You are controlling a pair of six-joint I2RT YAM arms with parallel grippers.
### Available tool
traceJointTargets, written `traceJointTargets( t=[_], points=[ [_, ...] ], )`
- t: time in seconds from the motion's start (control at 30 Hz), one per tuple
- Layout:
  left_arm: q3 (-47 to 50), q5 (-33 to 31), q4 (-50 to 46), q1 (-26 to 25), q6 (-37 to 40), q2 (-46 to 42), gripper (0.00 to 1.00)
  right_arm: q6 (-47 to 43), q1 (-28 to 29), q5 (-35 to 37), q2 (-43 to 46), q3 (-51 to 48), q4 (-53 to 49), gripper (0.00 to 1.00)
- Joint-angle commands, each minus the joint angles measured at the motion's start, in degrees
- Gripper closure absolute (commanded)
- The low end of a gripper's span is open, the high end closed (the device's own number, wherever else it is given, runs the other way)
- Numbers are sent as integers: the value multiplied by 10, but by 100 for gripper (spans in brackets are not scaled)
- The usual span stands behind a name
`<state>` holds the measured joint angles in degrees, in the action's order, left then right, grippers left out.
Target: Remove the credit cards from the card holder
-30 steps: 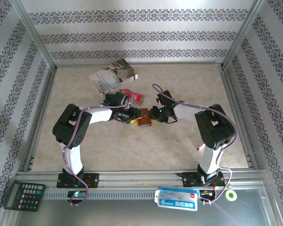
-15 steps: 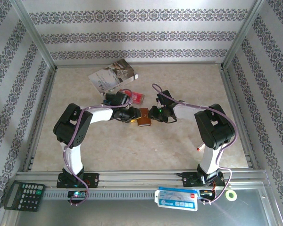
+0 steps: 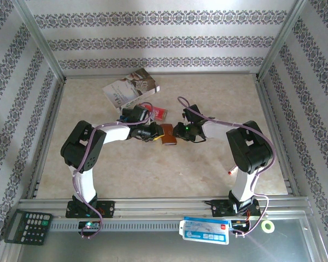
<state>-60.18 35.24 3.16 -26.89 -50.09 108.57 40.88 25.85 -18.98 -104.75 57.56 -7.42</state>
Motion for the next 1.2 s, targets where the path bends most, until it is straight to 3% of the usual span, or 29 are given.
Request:
traceJointTargets(
  t=[0.0, 0.1, 0.4, 1.17],
  points=[
    [8, 25, 48, 0, 7, -29, 91, 10, -2, -12, 24, -18, 12, 72],
    [10, 22, 31, 3, 25, -39, 100, 0, -7, 0, 54, -31, 18, 67],
    [-7, 3, -46, 3, 102, -75, 100, -34, 2, -31, 107, -39, 35, 52],
    [-19, 24, -66, 2, 110, -58, 100, -25, 44, -3, 16, 46, -52, 52]
  ],
)
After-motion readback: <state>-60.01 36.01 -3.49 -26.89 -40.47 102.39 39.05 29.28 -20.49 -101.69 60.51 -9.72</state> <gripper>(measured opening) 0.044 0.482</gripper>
